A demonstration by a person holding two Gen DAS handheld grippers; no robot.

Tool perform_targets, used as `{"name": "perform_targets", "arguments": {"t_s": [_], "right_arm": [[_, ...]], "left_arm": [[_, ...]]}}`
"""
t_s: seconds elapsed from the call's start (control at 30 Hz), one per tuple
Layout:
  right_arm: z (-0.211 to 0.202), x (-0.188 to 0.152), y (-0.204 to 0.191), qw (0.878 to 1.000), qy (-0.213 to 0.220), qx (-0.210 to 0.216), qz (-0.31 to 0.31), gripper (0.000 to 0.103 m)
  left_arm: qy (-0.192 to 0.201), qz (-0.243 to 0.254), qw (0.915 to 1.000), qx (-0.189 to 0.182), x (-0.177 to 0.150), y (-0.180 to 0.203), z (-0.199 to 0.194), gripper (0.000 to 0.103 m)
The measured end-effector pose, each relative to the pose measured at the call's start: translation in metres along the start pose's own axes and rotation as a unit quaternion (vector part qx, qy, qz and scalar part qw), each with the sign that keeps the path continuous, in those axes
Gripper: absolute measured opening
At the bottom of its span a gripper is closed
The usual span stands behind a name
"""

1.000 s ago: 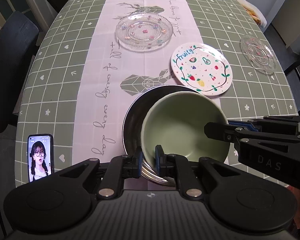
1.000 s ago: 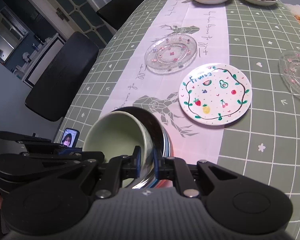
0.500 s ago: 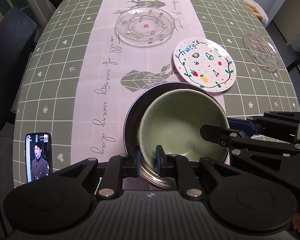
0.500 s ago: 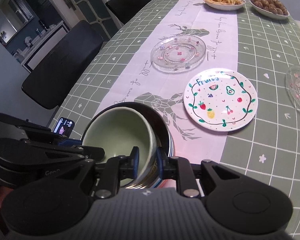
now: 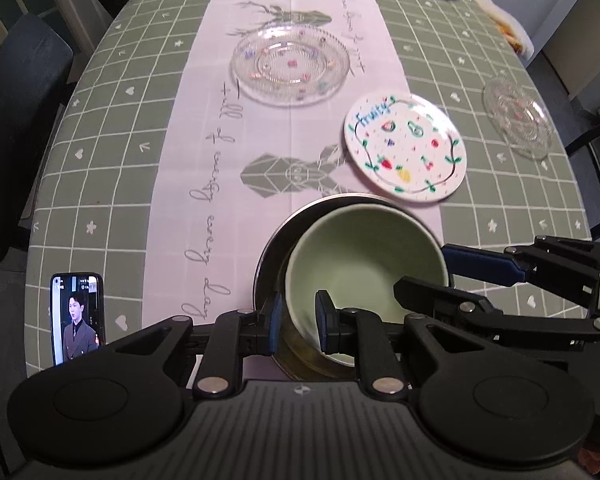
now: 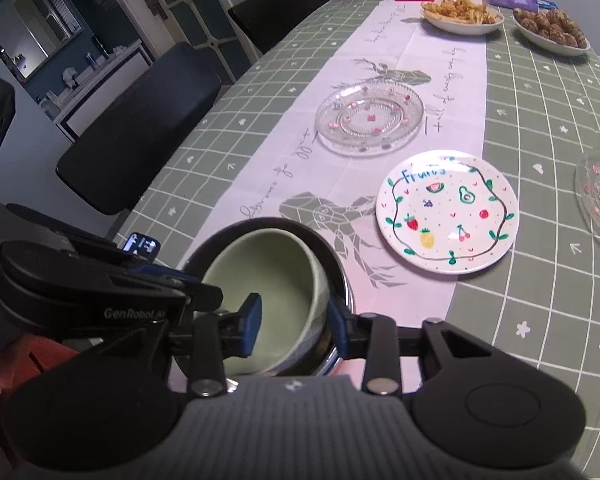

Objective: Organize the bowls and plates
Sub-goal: 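Open the left gripper and lift it off the green bowl rim, then reach the left gripper to the white Fruity plate rim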

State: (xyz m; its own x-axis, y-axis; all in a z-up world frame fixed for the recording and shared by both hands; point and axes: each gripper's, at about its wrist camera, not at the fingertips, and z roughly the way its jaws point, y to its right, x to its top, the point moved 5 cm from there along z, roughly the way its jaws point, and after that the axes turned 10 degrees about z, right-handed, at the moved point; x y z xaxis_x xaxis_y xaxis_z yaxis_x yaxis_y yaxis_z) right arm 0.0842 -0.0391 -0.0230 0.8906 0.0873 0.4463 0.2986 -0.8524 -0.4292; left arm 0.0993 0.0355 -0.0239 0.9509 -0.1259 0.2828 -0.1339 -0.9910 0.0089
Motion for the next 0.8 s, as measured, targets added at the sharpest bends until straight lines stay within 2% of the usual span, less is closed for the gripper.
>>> {"name": "perform_targets", "arguments": {"t_s": [0.27, 0.33, 0.53, 0.67, 0.8], "right_arm": [[-0.015, 0.007, 0.005, 1.0, 0.024, 0.019, 0.008, 0.041], [-0.02, 0.009, 0.006, 0.999, 0.031, 0.022, 0.009, 0.042], [-0.033, 0.015, 0.017, 0.998, 0.054, 0.021, 0.022, 0.046], [-0.041, 0.019, 0.028, 0.997, 0.07, 0.021, 0.039, 0.047], [-0.047, 0.026, 0.04, 0.994, 0.093, 0.009, 0.052, 0.047]], "left_arm": [[0.026, 0.009, 0.9996, -0.005, 0.007, 0.006, -0.011, 0.021], [0.038, 0.009, 0.9992, -0.009, 0.01, 0.008, -0.014, 0.024], [0.064, -0.011, 0.9951, -0.074, 0.017, 0.014, -0.022, 0.031], [0.086, 0.001, 0.9931, -0.08, 0.021, 0.02, -0.025, 0.032], [0.11, 0.023, 0.9911, -0.072, 0.029, 0.022, -0.027, 0.034]]}}
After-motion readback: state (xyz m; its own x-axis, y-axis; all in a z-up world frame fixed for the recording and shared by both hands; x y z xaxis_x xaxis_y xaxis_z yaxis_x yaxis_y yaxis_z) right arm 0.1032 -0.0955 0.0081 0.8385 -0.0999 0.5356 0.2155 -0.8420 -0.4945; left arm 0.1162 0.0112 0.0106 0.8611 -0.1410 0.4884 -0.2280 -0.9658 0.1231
